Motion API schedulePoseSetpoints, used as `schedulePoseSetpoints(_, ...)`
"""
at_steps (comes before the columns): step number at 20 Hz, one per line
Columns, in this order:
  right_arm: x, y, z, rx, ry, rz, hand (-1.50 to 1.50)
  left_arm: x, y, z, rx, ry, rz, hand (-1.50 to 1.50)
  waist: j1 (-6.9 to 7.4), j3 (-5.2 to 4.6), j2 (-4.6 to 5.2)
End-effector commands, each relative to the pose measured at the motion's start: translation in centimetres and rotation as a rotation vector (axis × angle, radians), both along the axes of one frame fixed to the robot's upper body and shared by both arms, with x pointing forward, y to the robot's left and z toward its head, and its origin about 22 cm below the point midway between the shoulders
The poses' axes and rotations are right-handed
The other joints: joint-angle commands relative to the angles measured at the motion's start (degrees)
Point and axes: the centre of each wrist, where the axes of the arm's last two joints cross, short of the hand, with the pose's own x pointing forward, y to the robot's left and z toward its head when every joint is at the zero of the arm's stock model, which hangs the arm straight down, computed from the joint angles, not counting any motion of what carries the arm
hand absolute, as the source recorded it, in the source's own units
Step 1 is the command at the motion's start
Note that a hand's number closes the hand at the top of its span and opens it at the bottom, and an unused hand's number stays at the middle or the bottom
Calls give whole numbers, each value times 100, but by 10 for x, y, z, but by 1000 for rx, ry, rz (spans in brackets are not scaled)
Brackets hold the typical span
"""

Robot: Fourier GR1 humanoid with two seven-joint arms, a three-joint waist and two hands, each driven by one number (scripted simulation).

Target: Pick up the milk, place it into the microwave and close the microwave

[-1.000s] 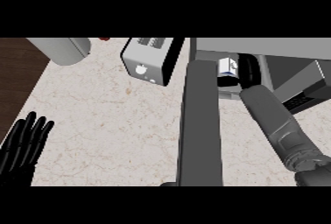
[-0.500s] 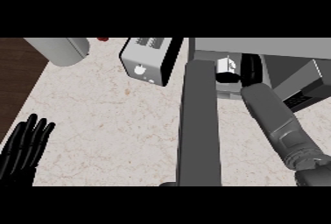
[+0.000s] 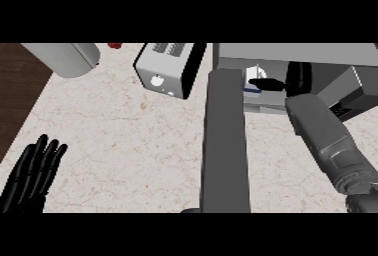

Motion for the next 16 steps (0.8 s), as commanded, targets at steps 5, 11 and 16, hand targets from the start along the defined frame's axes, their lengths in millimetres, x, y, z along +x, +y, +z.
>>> schedulePoseSetpoints(5,-5,-32,0,63,-22,3,-150,-10,-6,4,5,11,15,-150,-107,-4,-53)
schedulePoseSetpoints(11,-13,-28,-16,171,-28,95,-150,-13,-11,9,6,12,17,-150,-116,0,-56)
schedulePoseSetpoints(16,-18,-40,-19,267,-26,149,-150,-12,-9,6,-5,20,16,-150,-228,-9,-102)
